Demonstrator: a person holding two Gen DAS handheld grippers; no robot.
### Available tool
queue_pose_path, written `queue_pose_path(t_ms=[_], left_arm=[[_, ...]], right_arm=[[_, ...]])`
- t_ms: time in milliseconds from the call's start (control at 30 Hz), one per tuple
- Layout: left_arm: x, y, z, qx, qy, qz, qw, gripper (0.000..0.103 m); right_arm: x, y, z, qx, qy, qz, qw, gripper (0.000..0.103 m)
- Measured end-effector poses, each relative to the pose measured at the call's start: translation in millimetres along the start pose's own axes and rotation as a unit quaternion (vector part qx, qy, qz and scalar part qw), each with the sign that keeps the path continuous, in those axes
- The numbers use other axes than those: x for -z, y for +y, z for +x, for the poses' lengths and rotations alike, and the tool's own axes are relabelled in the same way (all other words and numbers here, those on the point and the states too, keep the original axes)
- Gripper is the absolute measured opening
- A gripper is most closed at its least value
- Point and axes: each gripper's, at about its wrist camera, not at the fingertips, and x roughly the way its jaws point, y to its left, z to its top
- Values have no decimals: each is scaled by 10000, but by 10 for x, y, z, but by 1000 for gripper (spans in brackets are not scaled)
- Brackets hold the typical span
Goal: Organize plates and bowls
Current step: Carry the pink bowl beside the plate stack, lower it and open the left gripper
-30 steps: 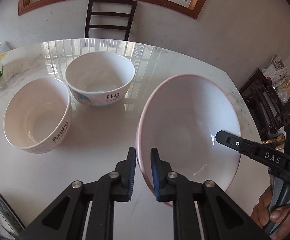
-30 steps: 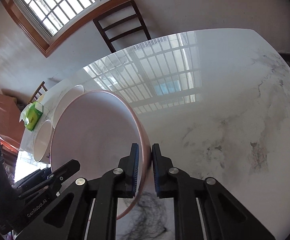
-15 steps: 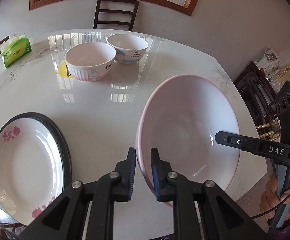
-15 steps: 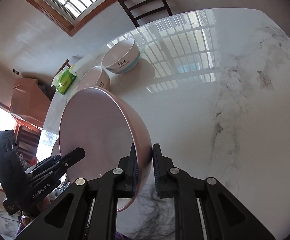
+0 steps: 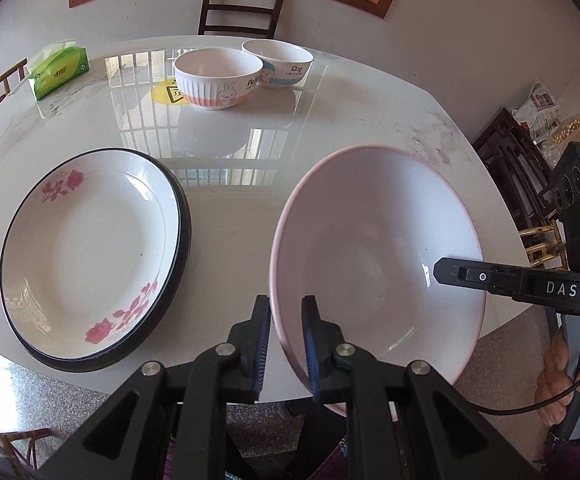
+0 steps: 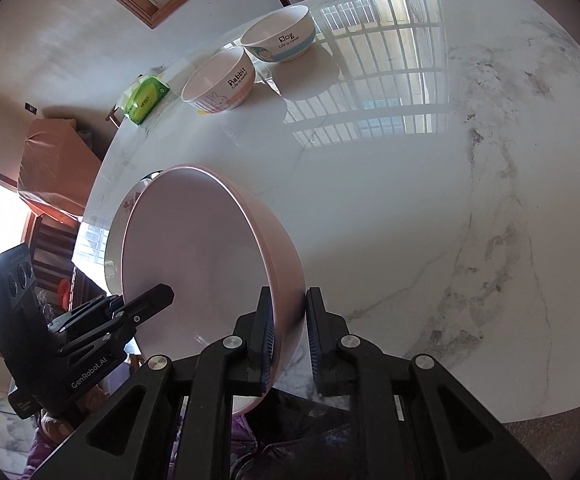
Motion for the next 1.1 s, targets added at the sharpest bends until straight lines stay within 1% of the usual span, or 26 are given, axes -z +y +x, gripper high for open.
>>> queue_pose_path(t_ms=[100, 133, 300, 433, 567, 633, 667, 700, 733, 767, 800, 867, 967, 1000, 1100], left_arm=[[24, 26, -34, -10, -21, -7, 10000, 15], [-39, 42, 3, -29, -18, 7, 10000, 15], [-56, 97, 58, -68, 38, -40, 10000, 15], [-38, 92, 85, -186, -17, 51, 9998, 16], [-34, 70, 82, -345, -213, 223, 9989, 19], [-29, 48, 71, -378, -286, 322, 9984, 28], [-22, 40, 58, -421, -349, 374, 9978, 36], [-11, 32, 40, -497, -427, 427, 9969, 40], [-2, 24, 23, -566, -498, 489, 9960, 40], [7, 23, 8, -594, -539, 538, 9953, 42], [11, 27, 2, -576, -535, 567, 9953, 43], [0, 68, -7, -480, -444, 533, 9964, 45], [-32, 140, -69, -327, -441, 398, 9977, 45], [-48, 169, -91, -292, -446, 350, 9980, 45], [-107, 253, -172, -186, -477, 196, 9985, 45]], right_arm=[[17, 29, 29, -45, 78, 44, 9999, 15], [20, 37, 41, -45, 101, 61, 9999, 15], [36, 74, 94, -35, 165, 92, 9998, 16], [20, 64, 141, -74, 201, 148, 9997, 16], [0, 40, 166, -119, 148, 157, 9997, 17], [-4, 45, 171, -144, 113, 139, 9997, 18], [-5, 49, 166, -153, 70, 116, 9998, 19], [-6, 53, 148, -180, -5, 99, 9998, 19], [-4, 57, 115, -226, -101, 77, 9997, 19], [-5, 59, 71, -268, -208, 48, 9994, 22], [-6, 54, 15, -329, -339, 27, 9989, 28], [-16, 42, -91, -409, -582, -10, 9975, 35], [-51, 41, -222, -264, -926, -215, 9951, 35], [-65, 30, -245, -207, -987, -251, 9946, 35], [-118, -40, -271, -288, -1026, -262, 9940, 35]])
